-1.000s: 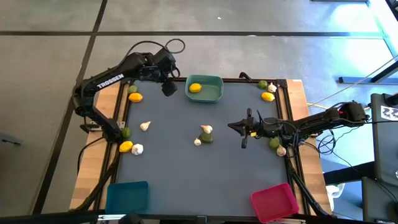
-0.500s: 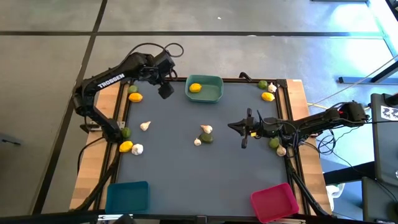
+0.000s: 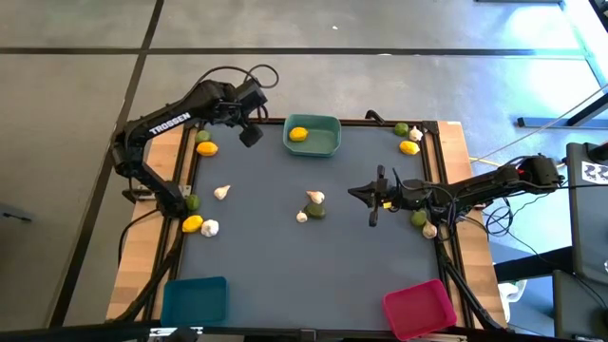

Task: Sort produce into baskets
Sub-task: Put the green lemon into the green bin

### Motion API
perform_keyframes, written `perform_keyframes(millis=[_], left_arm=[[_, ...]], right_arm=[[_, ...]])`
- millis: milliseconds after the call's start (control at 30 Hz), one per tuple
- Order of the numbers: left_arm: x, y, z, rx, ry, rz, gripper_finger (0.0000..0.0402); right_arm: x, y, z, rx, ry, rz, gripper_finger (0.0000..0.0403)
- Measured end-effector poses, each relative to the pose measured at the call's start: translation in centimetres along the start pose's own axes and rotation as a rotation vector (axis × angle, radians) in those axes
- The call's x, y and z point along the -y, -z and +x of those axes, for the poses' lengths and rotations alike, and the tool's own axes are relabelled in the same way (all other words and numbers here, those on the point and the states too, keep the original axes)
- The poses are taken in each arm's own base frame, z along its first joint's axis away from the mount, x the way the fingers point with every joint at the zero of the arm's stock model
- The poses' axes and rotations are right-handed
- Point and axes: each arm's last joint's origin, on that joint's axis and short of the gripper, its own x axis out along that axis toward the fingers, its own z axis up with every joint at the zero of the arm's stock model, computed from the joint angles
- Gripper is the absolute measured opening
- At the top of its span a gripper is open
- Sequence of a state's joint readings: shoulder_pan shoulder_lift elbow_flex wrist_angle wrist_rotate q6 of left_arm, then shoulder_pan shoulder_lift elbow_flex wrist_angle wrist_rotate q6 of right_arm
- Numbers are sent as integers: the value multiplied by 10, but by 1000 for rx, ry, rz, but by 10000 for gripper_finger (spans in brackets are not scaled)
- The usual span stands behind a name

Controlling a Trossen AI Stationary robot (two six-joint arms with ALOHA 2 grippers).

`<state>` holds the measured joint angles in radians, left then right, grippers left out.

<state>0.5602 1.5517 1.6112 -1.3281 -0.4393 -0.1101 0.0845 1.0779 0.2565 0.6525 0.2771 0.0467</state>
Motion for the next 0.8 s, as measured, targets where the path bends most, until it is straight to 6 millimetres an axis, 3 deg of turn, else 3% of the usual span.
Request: perform_keyframes(millis=[167,433,800], left_arm=[[1,2,0,-19,-1,27,386],[5,7,16,-197,-23,80,386],[18,23,64,-414,-46,170,386]], right_arm=[[0,0,0,0,0,0,10],[0,0,0,-2,0,-1,10],[0,1,0,-13,1,-4,10]])
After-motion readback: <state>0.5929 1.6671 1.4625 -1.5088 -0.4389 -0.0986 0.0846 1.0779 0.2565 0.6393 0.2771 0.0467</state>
